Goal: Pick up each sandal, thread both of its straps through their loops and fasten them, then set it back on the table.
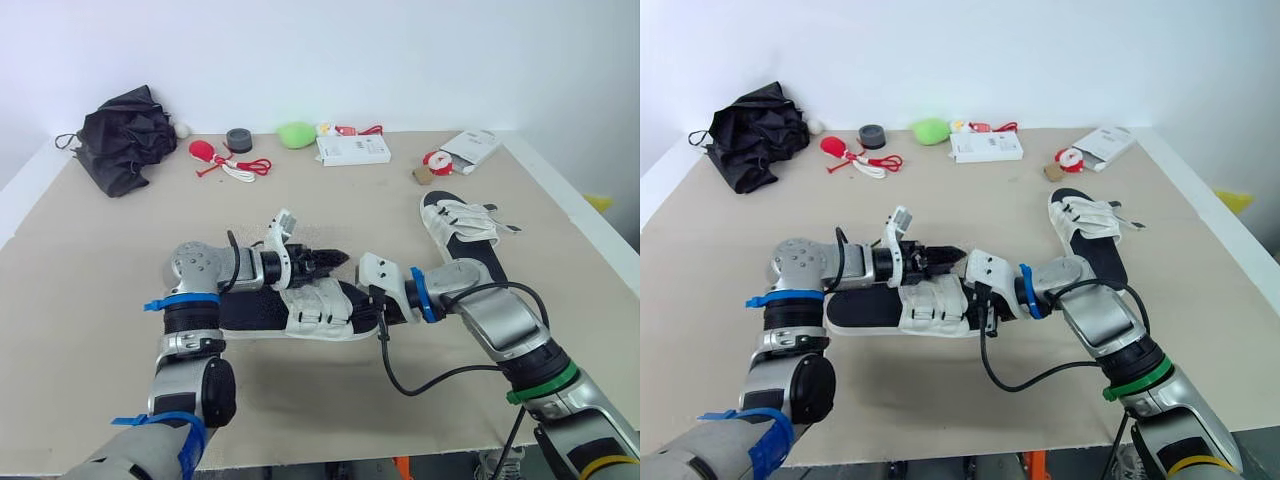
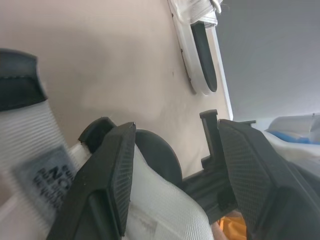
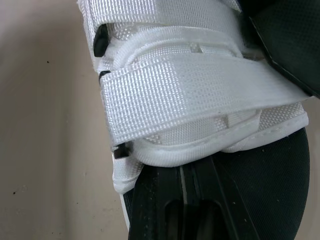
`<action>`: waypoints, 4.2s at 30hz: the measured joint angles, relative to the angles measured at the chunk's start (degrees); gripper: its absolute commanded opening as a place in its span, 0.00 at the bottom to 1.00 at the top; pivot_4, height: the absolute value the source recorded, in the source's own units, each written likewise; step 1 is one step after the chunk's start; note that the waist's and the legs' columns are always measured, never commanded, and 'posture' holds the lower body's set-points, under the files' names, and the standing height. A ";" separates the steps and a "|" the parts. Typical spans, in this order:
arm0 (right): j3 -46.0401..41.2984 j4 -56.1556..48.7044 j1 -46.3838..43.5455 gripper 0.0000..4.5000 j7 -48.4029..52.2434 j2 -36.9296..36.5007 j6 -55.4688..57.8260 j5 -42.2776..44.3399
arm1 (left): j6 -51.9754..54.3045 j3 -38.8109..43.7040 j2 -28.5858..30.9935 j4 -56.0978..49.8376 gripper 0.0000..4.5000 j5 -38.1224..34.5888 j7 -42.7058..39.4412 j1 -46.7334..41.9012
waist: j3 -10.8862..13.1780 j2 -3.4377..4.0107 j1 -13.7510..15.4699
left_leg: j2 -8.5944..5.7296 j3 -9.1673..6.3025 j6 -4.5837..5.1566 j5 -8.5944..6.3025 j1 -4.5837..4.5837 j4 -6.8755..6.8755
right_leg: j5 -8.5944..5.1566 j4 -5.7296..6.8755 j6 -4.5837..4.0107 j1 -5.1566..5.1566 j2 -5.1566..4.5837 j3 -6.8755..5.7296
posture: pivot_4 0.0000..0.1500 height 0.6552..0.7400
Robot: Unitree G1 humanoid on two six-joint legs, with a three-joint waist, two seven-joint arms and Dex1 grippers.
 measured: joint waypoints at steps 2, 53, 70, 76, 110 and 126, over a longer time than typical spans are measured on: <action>-0.14 -0.11 0.04 0.00 0.17 -0.03 -0.03 0.02 | -2.43 4.24 -1.01 2.46 0.61 0.06 3.39 -0.93 | 0.02 -0.03 -0.02 | 0.01 -0.01 -0.01 -0.01 -0.05 -0.02 | -0.02 -0.01 -0.03 -0.04 0.03 -0.01 | 1.00 1.00; -36.28 -42.42 33.19 0.00 -15.64 -8.22 10.66 39.04 | -65.41 -34.32 39.90 -26.76 0.61 18.77 -70.89 32.96 | 1.02 0.05 0.23 | 0.07 0.06 -0.05 -0.37 -0.94 0.05 | -0.42 0.10 -0.18 -0.90 0.35 0.05 | 1.00 1.00; -33.87 -42.65 33.17 0.00 -19.08 -10.59 9.12 39.33 | -66.48 -39.34 29.11 -20.33 0.19 24.05 -64.39 25.77 | 0.94 0.19 0.67 | 0.02 0.04 0.19 -0.33 -0.91 0.63 | -0.10 0.18 0.01 -0.64 0.30 0.07 | 1.00 1.00; -33.29 -42.21 32.53 0.00 -19.17 -10.76 8.89 39.26 | -65.44 -38.80 28.44 -20.00 0.02 23.99 -61.93 25.67 | 0.93 0.20 0.64 | 0.09 0.03 0.27 -0.30 -0.91 0.86 | 0.08 0.18 0.02 -0.58 0.33 0.09 | 1.00 1.00; -21.26 -26.34 10.76 0.00 -29.38 3.94 4.09 28.86 | -50.85 -12.94 18.20 -8.65 0.61 26.12 -4.74 16.34 | 0.99 0.11 0.04 | 0.06 0.33 0.41 -0.16 -1.04 0.88 | 0.52 0.21 -0.13 -0.81 0.30 0.40 | 1.00 1.00; -24.59 -20.33 15.39 0.00 -15.73 -0.22 1.74 33.08 | -31.84 -6.71 27.04 -41.27 0.61 10.01 -11.09 32.74 | 1.04 0.20 0.10 | 0.14 0.34 0.36 -0.12 -0.97 0.88 | 0.54 0.26 -0.28 -0.82 0.38 0.43 | 1.00 1.00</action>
